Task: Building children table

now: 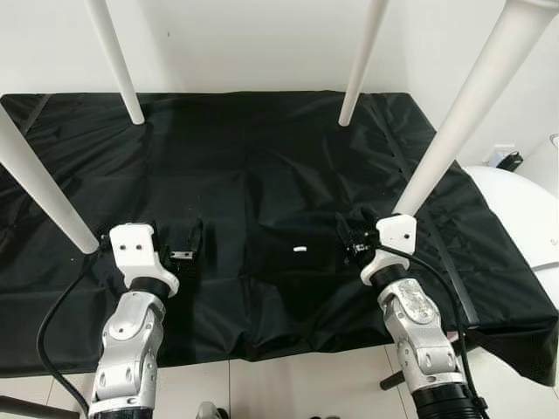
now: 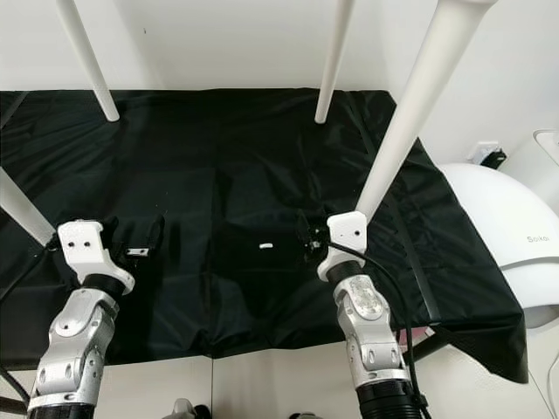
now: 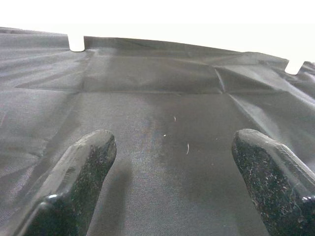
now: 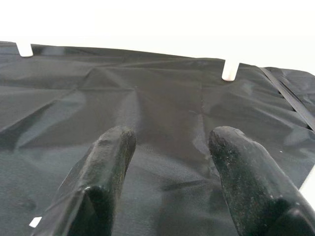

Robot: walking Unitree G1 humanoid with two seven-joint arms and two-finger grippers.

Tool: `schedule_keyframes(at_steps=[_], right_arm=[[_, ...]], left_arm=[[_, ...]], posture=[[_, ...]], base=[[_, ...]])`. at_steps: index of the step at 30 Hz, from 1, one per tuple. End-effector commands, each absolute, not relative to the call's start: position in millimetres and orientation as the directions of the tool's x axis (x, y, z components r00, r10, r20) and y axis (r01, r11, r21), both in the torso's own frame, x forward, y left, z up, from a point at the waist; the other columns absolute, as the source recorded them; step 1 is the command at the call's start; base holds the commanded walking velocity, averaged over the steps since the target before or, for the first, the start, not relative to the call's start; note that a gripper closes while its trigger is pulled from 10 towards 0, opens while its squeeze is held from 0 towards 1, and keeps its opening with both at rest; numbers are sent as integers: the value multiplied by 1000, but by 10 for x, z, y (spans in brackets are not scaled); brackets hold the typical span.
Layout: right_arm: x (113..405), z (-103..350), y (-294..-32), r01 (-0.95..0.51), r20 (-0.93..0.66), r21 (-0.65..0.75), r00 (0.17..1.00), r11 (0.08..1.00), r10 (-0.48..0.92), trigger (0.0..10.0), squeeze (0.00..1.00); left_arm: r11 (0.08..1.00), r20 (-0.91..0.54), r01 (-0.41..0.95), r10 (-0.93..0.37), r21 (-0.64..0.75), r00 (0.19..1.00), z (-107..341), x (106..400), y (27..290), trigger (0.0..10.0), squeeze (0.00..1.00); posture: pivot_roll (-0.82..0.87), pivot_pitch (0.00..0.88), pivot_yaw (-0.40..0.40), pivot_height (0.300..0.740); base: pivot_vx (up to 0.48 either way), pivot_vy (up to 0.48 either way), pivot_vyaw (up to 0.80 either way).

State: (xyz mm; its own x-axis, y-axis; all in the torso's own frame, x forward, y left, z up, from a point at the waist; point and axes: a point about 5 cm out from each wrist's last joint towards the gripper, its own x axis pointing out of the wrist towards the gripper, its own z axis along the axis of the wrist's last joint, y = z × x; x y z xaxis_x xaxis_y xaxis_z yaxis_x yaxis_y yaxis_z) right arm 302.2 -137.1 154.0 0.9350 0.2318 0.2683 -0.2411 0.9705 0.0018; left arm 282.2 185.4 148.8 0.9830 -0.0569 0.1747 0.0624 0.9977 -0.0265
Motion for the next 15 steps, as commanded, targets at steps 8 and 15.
schedule_keyframes(at_steps=[8, 15], right_arm=[[3033, 1516, -1390, -243, 269, 3, 934, 970, 234, 10000, 0], [3028, 1509, -1393, -242, 269, 1, 934, 970, 233, 10000, 0]], left_arm=[[999, 143, -5, 10, -40, 990, 1388, 2805, 1847, 10000, 0], [999, 139, 1, 4, -36, 990, 1368, 2795, 1830, 10000, 0]], posture=[[-14, 125, -26, 740], [-17, 125, -26, 740]], base=[[0, 0, 0], [0, 0, 0]])
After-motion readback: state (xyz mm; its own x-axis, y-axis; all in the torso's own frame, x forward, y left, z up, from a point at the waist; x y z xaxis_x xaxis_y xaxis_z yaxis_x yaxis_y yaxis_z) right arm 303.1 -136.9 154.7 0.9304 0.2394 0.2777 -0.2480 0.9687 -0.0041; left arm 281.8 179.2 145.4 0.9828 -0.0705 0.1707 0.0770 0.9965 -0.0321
